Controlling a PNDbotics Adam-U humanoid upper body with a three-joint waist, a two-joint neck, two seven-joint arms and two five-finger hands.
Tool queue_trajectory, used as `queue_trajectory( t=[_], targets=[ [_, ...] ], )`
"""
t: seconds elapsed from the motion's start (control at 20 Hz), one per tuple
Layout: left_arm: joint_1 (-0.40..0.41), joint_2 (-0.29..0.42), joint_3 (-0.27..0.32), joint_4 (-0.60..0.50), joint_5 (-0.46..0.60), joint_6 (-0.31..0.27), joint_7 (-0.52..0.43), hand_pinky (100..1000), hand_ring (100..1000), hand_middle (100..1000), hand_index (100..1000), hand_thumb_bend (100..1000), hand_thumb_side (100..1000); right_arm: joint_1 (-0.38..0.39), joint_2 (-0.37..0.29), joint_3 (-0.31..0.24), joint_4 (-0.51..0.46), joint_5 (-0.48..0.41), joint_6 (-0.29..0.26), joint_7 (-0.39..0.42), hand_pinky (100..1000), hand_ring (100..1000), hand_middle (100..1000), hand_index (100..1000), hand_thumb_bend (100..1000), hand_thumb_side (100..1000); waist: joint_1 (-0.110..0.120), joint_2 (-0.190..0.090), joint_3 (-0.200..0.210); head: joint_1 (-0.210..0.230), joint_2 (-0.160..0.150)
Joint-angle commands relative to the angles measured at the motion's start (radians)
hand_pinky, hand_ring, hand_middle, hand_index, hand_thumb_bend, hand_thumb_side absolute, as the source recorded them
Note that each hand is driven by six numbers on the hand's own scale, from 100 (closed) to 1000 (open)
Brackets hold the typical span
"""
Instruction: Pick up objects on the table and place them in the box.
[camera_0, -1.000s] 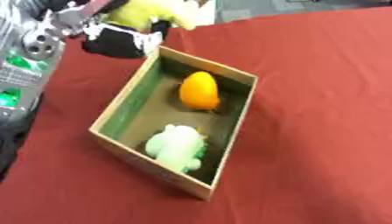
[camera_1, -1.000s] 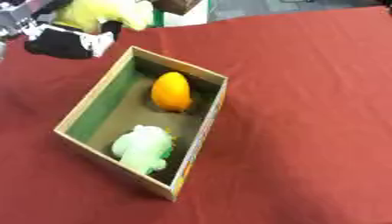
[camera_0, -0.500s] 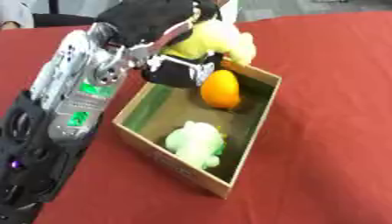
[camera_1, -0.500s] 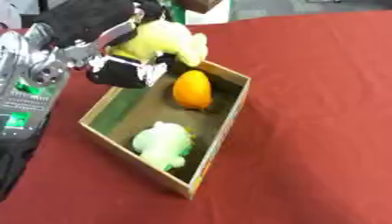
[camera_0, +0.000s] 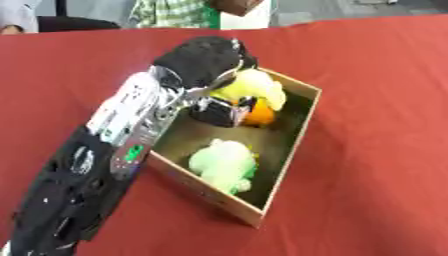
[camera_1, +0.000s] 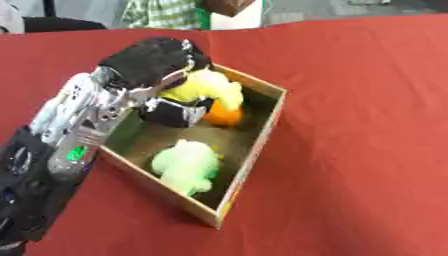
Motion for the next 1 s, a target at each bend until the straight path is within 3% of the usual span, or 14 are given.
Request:
queue_trajectory(
  t=[0.05,0.25,0.45,0.5,0.55,0.65,0.7,0.8,0.85,1.0],
  targets=[
    [-0.012,-0.012,-0.005,0.058,-0.017,-0.014,-0.017,414,506,477,479,100,294,-0.006,-0.013,-0.005,-0.016,-0.002,0.001,-0.001,907,825,758,932,100,873,-0.006,-0.022,-0.002,-0.006,-0.009],
    [-0.009,-0.021,-0.012,0.108,-0.026,-0.038,-0.059,472,587,579,603,100,265,-0.004,-0.012,-0.006,-0.016,-0.001,0.002,-0.002,907,825,758,932,100,873,-0.005,-0.022,-0.003,-0.012,-0.011],
    [-0.007,-0.021,-0.014,0.129,-0.044,-0.067,-0.127,591,725,752,807,100,231,-0.003,-0.011,-0.007,-0.016,-0.001,0.002,-0.003,907,826,758,932,100,873,-0.006,-0.023,-0.003,-0.017,-0.009],
    [-0.007,-0.021,-0.013,0.133,-0.054,-0.077,-0.149,638,776,809,882,100,347,-0.003,-0.011,-0.007,-0.016,-0.002,0.002,-0.003,907,826,758,932,100,873,-0.006,-0.023,-0.003,-0.019,-0.007],
    [-0.007,-0.020,-0.012,0.135,-0.063,-0.087,-0.170,656,797,831,900,100,383,-0.003,-0.012,-0.008,-0.016,-0.002,0.002,-0.003,908,826,758,932,100,873,-0.006,-0.024,-0.003,-0.021,-0.006],
    [-0.007,-0.018,-0.006,0.134,-0.084,-0.103,-0.203,714,858,884,944,147,550,-0.003,-0.012,-0.008,-0.016,-0.002,0.001,-0.003,908,826,758,931,100,874,-0.007,-0.024,-0.002,-0.027,-0.004],
    [-0.007,-0.017,-0.003,0.131,-0.092,-0.109,-0.213,735,875,898,957,230,633,-0.003,-0.012,-0.007,-0.016,-0.002,0.001,-0.003,908,826,758,931,100,874,-0.007,-0.024,-0.002,-0.029,-0.004],
    [-0.007,-0.015,0.005,0.122,-0.107,-0.111,-0.218,786,909,928,992,479,936,-0.003,-0.012,-0.007,-0.016,-0.003,0.001,-0.003,908,826,758,931,100,874,-0.008,-0.025,-0.001,-0.035,-0.006],
    [-0.007,-0.014,0.010,0.117,-0.113,-0.108,-0.215,793,913,932,995,515,987,-0.003,-0.012,-0.007,-0.016,-0.003,0.001,-0.003,908,826,758,931,100,874,-0.009,-0.025,-0.001,-0.040,-0.006],
    [-0.007,-0.009,0.024,0.098,-0.127,-0.088,-0.190,802,918,935,993,498,1000,-0.003,-0.012,-0.008,-0.016,-0.004,0.000,-0.003,908,827,758,931,100,874,-0.010,-0.026,0.001,-0.060,-0.006]
  ],
)
